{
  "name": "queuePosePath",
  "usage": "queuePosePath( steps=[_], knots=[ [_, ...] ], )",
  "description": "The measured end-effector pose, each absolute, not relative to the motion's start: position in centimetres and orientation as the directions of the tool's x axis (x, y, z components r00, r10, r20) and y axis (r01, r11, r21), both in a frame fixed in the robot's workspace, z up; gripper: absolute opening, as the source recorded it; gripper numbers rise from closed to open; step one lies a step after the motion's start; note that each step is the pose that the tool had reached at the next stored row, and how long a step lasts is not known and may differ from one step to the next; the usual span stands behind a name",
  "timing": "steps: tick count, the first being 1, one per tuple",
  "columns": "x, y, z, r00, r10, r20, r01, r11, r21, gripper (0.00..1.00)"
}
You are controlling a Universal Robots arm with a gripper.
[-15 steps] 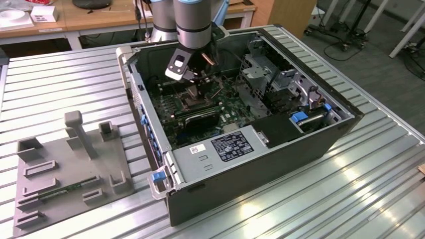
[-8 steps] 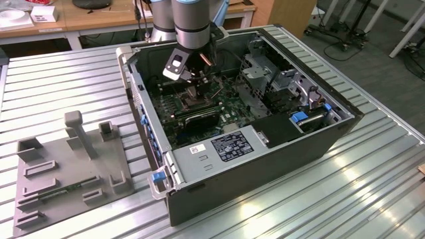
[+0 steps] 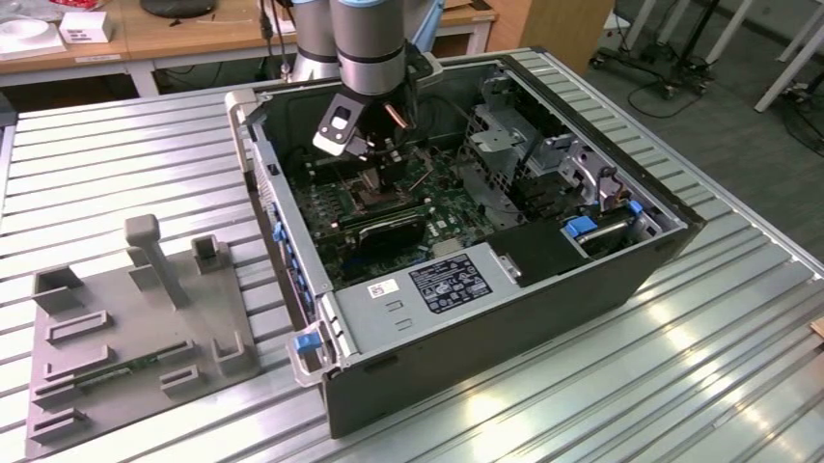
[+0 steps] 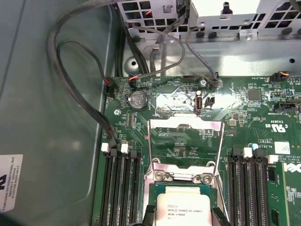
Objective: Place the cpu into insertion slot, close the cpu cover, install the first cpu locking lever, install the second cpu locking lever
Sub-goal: 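Place the cpu into insertion slot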
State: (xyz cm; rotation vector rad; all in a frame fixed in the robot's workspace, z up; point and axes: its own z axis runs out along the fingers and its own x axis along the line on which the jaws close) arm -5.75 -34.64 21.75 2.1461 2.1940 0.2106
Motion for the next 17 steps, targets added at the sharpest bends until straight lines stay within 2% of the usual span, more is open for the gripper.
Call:
queuePosePath(
  steps=[12,17],
  knots=[
    [-6.05,-34.63,21.41,-0.025,0.999,0.048,0.99,0.018,0.143,0.54],
    [-6.08,-34.64,21.32,-0.025,0.999,0.034,0.99,0.02,0.143,0.54]
  ],
)
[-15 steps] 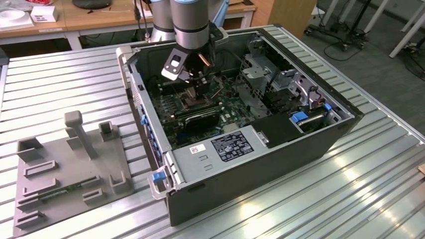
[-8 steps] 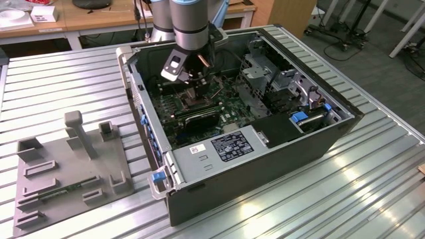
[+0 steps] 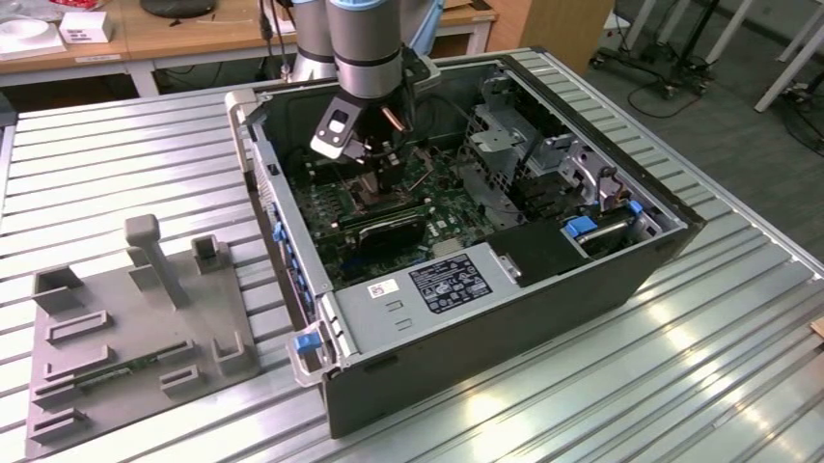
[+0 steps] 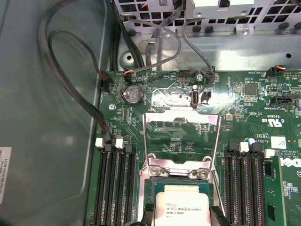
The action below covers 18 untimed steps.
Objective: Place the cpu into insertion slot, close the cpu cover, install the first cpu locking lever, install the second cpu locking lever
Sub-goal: 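Place the cpu into insertion slot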
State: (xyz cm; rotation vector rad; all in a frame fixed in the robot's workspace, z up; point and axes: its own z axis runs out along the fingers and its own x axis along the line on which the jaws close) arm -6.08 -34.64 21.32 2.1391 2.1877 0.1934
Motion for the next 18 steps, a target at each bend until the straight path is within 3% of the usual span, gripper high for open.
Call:
queuePosePath(
  steps=[18],
  knots=[
    [-6.1,-34.63,20.47,-0.025,0.999,0.034,0.99,0.02,0.142,0.54]
  ],
)
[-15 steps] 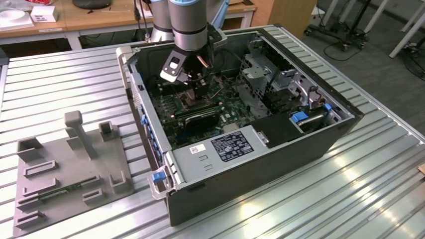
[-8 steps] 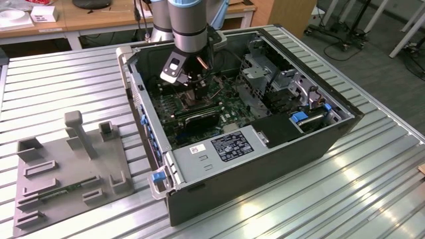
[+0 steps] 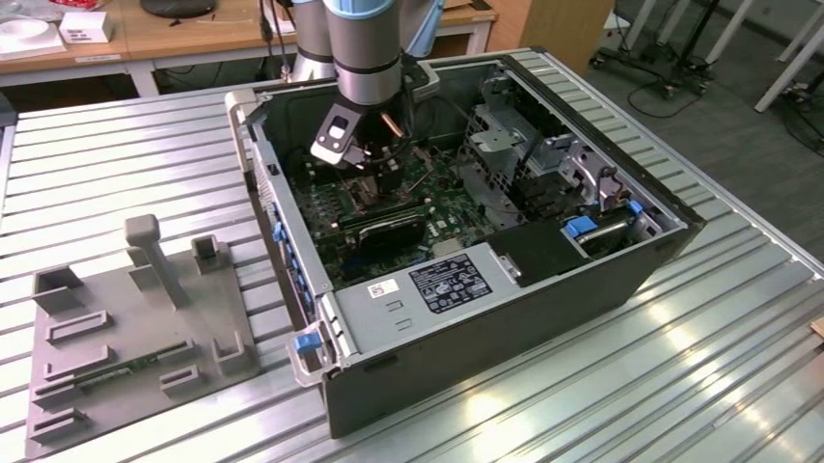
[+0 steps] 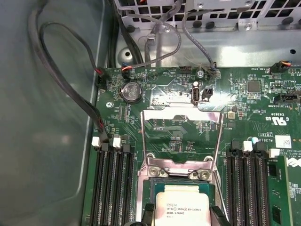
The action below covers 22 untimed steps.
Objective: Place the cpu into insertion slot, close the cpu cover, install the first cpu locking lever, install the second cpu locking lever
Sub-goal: 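Place the cpu into insertion slot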
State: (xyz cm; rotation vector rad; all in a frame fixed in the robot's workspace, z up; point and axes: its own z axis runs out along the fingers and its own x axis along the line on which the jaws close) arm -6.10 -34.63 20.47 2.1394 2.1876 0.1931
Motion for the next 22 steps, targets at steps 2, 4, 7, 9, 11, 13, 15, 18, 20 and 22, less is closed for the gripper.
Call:
queuePosePath(
  steps=[2,4,7,9,11,13,15,18,20,22],
  knots=[
    [-6.11,-34.6,20.45,-0.025,0.999,0.034,0.99,0.02,0.142,0.54],
    [-6.11,-34.52,20.43,-0.025,0.999,0.034,0.99,0.019,0.143,0.54],
    [-6.11,-34.45,20.39,-0.024,0.999,0.034,0.99,0.019,0.143,0.54],
    [-6.11,-34.44,20.32,-0.019,0.999,0.034,0.99,0.014,0.143,0.54],
    [-6.13,-34.44,20.25,-0.011,0.999,0.034,0.99,0.006,0.142,0.54],
    [-6.14,-34.45,20.23,-0.007,0.999,0.034,0.99,0.002,0.142,0.54],
    [-6.15,-34.44,20.18,-0.003,0.999,0.034,0.99,-0.002,0.142,0.54],
    [-6.17,-34.44,20.1,0.011,0.999,0.034,0.99,-0.016,0.143,0.54],
    [-6.2,-34.44,20.1,0.017,0.999,0.034,0.99,-0.022,0.142,0.54],
    [-6.19,-34.44,20.09,0.018,0.999,0.034,0.99,-0.023,0.142,0.54]
  ],
)
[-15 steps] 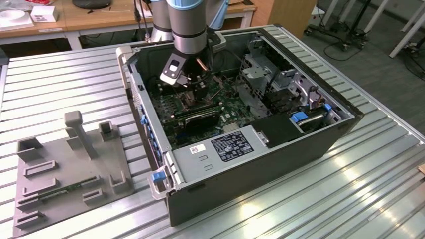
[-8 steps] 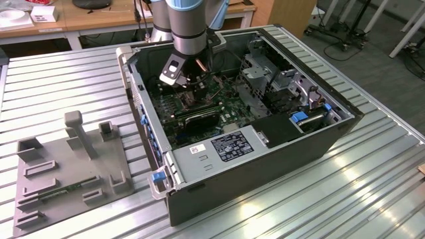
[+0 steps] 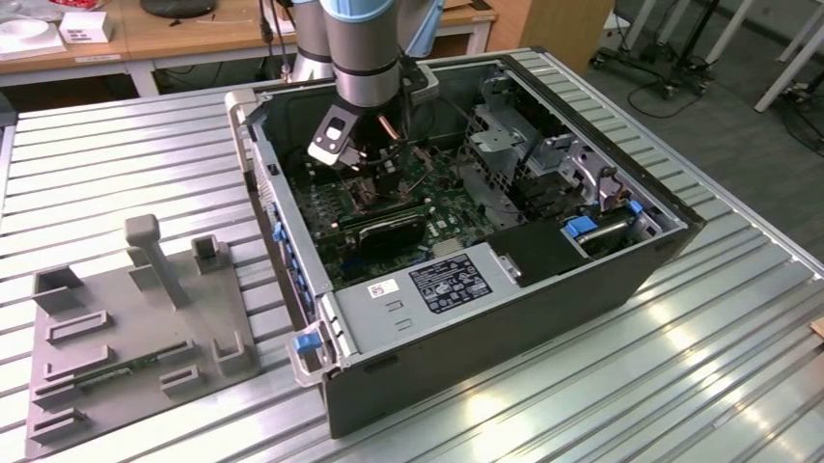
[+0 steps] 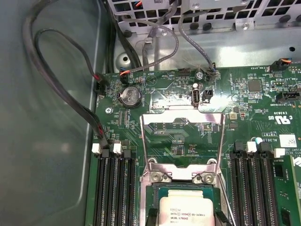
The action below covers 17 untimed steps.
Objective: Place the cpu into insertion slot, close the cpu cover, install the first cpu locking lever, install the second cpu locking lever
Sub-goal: 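Place the cpu into insertion slot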
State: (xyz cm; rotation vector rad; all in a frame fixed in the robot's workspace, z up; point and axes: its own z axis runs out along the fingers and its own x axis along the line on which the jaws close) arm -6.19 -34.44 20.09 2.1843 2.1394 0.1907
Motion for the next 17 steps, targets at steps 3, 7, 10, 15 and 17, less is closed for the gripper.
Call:
queuePosePath(
  steps=[3,7,10,15,17],
  knots=[
    [-6.19,-34.44,20.09,0.019,0.999,0.034,0.99,-0.024,0.142,0.54],
    [-6.19,-34.44,20.09,0.02,0.999,0.034,0.989,-0.024,0.143,0.54],
    [-6.19,-34.44,20.09,0.02,0.999,0.034,0.989,-0.025,0.143,0.54],
    [-6.21,-34.44,20.08,0.015,0.999,0.034,0.988,-0.02,0.151,0.54],
    [-6.21,-34.44,20.08,0.013,0.999,0.034,0.988,-0.018,0.151,0.54]
  ],
)
